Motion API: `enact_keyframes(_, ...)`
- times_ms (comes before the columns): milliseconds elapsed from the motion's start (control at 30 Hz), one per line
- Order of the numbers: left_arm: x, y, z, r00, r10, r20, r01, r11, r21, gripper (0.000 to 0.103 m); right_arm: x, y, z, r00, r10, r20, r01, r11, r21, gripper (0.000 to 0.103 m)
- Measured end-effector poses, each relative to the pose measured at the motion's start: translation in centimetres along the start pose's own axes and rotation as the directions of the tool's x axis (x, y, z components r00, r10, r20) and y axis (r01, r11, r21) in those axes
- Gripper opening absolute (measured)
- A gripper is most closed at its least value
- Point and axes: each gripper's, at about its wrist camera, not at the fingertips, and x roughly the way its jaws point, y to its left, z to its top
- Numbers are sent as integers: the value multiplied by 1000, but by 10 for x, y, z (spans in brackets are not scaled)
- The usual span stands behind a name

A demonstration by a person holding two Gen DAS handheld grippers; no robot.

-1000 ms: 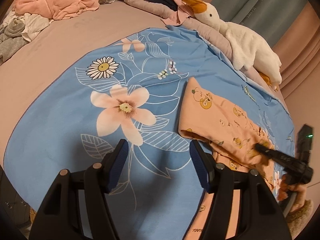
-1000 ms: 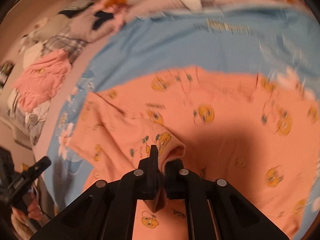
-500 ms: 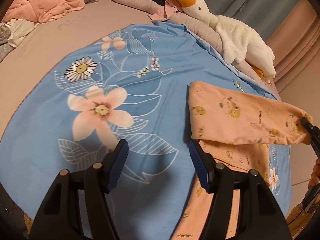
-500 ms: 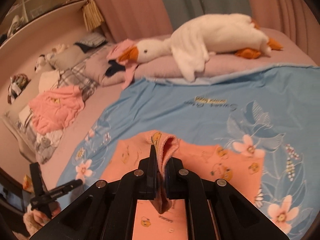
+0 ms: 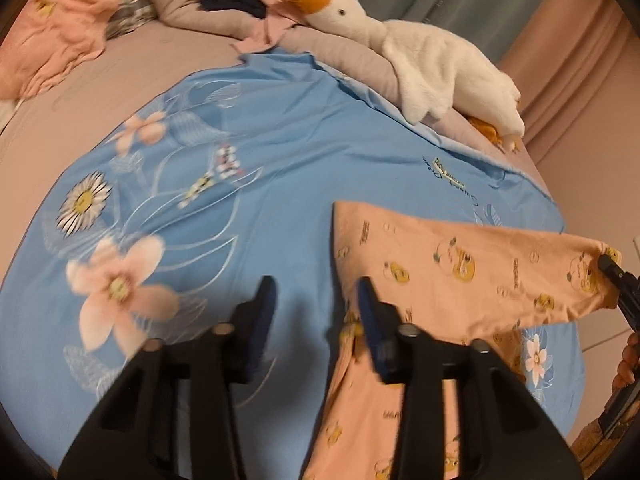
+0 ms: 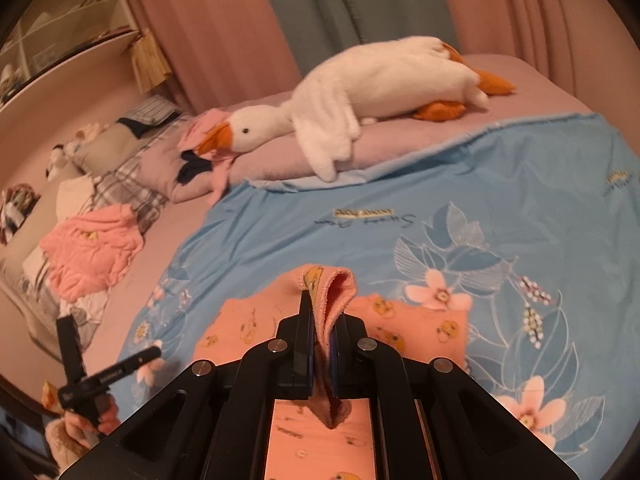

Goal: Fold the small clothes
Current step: 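Lift the side edge with the right gripper and fold it inward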

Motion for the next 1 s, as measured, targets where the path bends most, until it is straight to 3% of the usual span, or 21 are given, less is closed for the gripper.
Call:
enact_keyframes(267,40,-31,1,995,-19,-99,29,995,96,24,9,-21,-12,998,-38,-42,39,999,29,7)
enact_keyframes(533,75,-42,-17,981,95,-168,-58,975,216,25,18,-30,-20,996,-57,-72,60,997,39,7)
enact_keyframes(1000,88,-32,-24,978,78,-193,-47,986,159,29,21,-40,-26,992,-90,-93,95,994,51,7)
